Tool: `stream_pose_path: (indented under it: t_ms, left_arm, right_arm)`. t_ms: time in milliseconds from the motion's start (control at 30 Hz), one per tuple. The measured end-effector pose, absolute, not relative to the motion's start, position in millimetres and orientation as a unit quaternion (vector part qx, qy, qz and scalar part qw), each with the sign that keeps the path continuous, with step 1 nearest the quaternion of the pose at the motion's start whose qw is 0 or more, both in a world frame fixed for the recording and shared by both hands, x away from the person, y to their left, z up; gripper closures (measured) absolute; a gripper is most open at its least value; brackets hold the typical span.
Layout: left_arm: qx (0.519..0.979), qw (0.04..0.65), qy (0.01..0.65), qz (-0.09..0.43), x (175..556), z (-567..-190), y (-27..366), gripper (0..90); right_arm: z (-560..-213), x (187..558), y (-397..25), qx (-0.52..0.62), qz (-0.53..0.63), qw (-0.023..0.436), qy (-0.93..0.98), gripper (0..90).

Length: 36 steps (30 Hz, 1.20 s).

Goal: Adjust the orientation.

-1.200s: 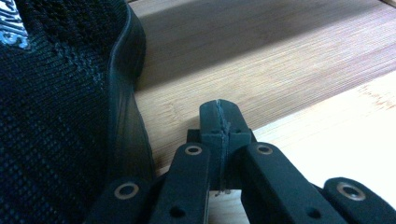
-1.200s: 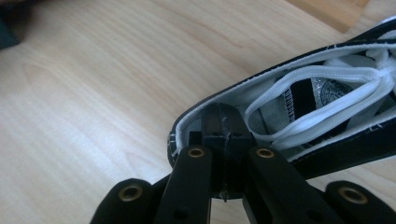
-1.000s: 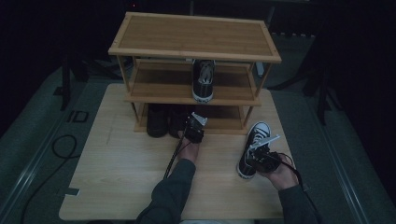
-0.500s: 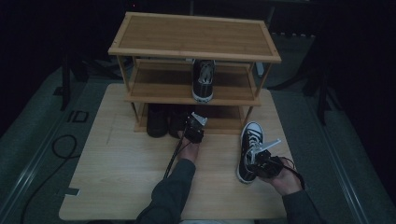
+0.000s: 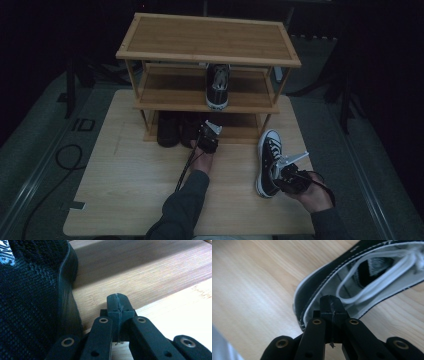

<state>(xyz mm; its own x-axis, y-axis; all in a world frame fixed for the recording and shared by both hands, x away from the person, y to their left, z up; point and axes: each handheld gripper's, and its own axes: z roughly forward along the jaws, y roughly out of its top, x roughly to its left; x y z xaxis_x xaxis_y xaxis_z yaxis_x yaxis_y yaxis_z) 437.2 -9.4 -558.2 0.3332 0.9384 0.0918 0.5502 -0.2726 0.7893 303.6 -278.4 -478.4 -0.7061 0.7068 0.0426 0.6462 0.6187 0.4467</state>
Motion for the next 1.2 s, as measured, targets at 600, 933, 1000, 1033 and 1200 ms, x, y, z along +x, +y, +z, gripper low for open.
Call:
stream_pose_path:
  t_ms: [600, 933, 1000, 1033, 1200]
  left_arm:
    - [0.744, 0.337, 0.5, 0.288, 437, -558, -9, 90.0]
    - [0.744, 0.336, 0.5, 0.289, 437, -558, -10, 90.0]
    - [0.744, 0.336, 0.5, 0.289, 437, -558, -10, 90.0]
    - [0.744, 0.336, 0.5, 0.289, 437, -558, -10, 90.0]
    - [0.744, 0.337, 0.5, 0.289, 437, -558, -10, 90.0]
  right_arm:
    - [-464, 299, -283, 0.357, 0.254, 0.045, 0.898, 89.5]
    - [-459, 301, -281, 0.383, 0.292, 0.101, 0.871, 71.9]
    - [-455, 303, -284, 0.401, 0.301, 0.121, 0.857, 70.4]
    - [-455, 303, -284, 0.401, 0.301, 0.121, 0.857, 70.4]
    - [-457, 314, -287, 0.436, 0.299, 0.156, 0.835, 68.9]
